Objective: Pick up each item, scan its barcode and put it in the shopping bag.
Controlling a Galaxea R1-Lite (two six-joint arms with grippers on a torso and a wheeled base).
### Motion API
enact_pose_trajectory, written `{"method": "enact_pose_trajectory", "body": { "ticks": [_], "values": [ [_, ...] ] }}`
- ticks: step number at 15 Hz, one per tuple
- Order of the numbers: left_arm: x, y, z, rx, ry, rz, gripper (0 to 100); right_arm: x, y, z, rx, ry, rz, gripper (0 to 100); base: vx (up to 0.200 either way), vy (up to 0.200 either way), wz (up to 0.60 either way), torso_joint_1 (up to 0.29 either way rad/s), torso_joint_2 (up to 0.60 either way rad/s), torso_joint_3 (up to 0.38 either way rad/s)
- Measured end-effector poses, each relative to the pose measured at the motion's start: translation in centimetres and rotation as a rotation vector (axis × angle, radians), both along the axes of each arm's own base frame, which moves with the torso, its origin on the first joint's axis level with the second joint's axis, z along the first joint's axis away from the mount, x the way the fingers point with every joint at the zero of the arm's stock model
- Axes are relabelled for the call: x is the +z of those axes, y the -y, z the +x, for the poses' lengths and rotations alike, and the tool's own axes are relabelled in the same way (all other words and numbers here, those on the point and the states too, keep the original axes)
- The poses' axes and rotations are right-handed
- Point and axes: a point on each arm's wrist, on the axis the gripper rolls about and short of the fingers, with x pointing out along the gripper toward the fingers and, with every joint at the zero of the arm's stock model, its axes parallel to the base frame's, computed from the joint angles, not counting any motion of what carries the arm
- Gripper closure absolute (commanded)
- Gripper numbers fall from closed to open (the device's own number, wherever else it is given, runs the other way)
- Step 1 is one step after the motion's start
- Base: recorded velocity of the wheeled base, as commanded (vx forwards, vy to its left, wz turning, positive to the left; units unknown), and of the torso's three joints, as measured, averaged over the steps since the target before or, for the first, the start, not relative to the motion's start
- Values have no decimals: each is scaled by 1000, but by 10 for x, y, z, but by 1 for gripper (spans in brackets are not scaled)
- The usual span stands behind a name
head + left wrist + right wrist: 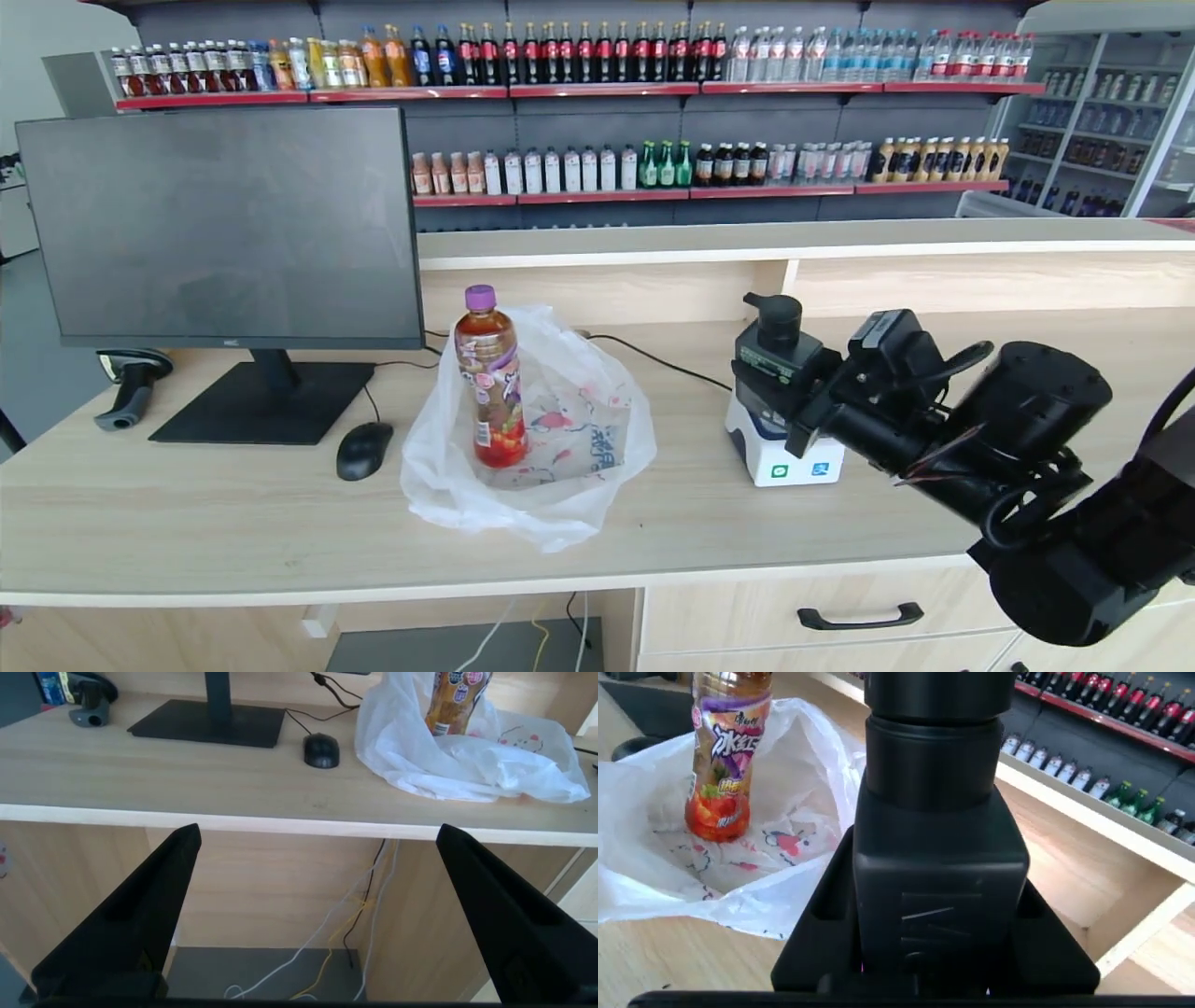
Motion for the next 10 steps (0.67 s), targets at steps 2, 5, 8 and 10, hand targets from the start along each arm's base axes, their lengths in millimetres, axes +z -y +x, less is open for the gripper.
{"method": "enact_pose_trajectory", "body": {
  "ticks": [2,5,8,10],
  "values": [
    [0,0,0,0,0,1,0,-3,23,9,38,66,-92,100,0,0,0,0,0,0],
    [0,0,0,0,0,0,0,1,31,22,54,172,-162,100,0,0,0,0,0,0],
    [0,0,0,0,-1,0,0,-4,31,37,97,309,-278,100,0,0,0,0,0,0],
    [0,0,0,1,0,0,0,-11,30,41,99,361,-340,100,0,0,0,0,0,0]
  ]
}}
